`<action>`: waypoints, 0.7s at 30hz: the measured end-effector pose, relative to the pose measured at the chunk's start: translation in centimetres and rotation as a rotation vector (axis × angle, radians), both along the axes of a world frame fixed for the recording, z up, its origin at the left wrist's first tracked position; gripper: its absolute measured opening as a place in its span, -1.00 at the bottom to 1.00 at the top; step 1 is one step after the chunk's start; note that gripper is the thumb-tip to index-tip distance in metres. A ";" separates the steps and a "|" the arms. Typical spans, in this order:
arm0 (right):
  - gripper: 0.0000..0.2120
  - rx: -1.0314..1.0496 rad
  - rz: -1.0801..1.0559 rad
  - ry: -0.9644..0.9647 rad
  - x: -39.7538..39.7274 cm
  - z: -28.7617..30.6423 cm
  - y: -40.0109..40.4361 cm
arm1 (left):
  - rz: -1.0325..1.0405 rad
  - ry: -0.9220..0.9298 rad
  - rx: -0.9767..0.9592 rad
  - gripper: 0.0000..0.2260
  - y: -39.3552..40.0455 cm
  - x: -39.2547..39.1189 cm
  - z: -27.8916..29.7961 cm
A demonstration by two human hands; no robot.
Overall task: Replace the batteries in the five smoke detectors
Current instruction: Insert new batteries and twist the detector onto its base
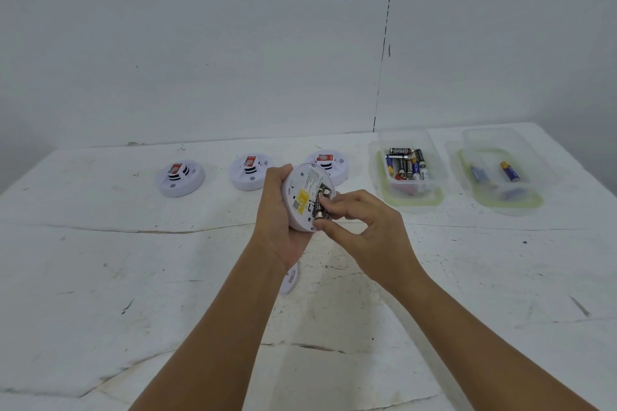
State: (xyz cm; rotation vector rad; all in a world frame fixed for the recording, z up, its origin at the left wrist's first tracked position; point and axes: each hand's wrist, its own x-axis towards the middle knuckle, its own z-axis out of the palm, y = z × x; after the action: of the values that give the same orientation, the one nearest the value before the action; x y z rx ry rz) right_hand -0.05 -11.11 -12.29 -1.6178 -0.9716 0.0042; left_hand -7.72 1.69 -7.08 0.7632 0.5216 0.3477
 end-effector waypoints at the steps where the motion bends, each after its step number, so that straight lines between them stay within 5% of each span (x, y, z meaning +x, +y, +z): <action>1: -0.70 0.001 -0.002 -0.003 0.1 0.0 0.0 | 0.002 0.004 -0.001 -0.61 0.0 0.1 0.0; 21: -0.75 0.054 -0.043 -0.106 0.4 -0.3 0.1 | -0.021 -0.017 -0.041 -0.58 -0.3 0.4 1.0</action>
State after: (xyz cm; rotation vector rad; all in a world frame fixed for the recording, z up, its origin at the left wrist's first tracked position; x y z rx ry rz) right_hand 0.33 -11.05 -12.60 -1.6020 -1.0091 -0.1371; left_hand -7.32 1.36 -6.13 0.7246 0.5031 0.3233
